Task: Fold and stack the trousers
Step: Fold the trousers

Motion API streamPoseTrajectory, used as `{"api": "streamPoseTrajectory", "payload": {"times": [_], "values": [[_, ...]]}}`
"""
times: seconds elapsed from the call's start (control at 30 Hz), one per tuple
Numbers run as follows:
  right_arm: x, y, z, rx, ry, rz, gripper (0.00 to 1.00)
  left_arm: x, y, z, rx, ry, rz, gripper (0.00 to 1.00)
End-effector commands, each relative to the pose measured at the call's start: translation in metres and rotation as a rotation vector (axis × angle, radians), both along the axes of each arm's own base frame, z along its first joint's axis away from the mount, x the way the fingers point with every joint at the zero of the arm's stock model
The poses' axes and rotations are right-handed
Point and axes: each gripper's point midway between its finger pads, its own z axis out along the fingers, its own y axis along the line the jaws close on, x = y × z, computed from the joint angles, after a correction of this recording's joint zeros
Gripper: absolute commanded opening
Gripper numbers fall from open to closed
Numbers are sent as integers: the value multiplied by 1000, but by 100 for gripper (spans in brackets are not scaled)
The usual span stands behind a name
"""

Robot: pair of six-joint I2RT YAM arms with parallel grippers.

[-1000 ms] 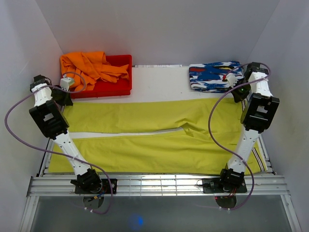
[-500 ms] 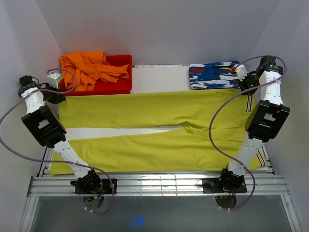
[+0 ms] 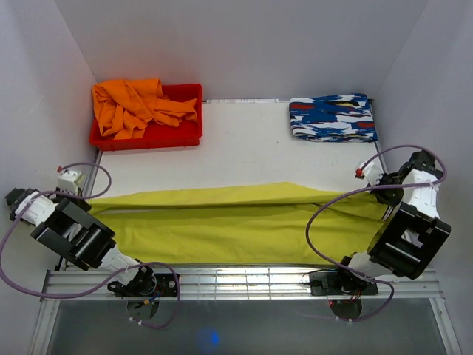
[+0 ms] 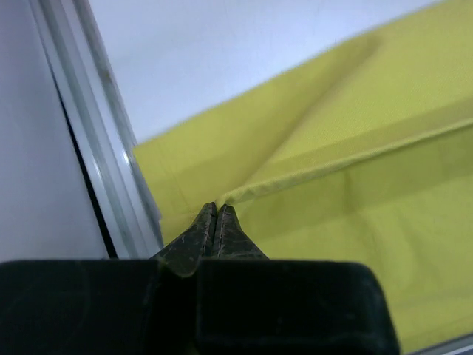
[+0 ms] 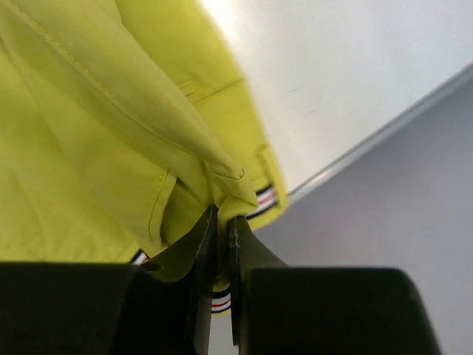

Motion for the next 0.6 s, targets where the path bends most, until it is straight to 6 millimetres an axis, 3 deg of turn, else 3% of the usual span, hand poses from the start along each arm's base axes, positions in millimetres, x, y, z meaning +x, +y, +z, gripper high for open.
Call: {"api": "streamPoseTrajectory", "payload": {"times": [0.0, 0.07, 0.13, 0.27, 0.3, 0.37, 0.4, 0.57], "values": [[-22, -20, -28, -136, 51, 74, 8, -46, -1, -33, 117, 70, -80, 0], [-32, -18, -41, -133, 85, 76, 8, -60, -6, -50, 123, 117, -88, 0], [-31, -21, -47, -138, 90, 70, 8, -63, -5, -56, 131, 133, -83, 0], [-12, -23, -41, -80, 75, 19, 8, -55, -4, -57, 85, 122, -54, 0], [3, -28, -25, -83, 43, -2, 8, -47, 0, -48, 75, 103, -35, 0], [11, -26, -18, -40, 49, -13, 8, -38, 1, -38, 59, 82, -32, 0], [22, -31, -4, -48, 18, -15, 8, -30, 7, -27, 60, 52, -26, 0], [27, -29, 19, -49, -11, 14, 8, -12, 15, 12, 28, -10, -8, 0]]}}
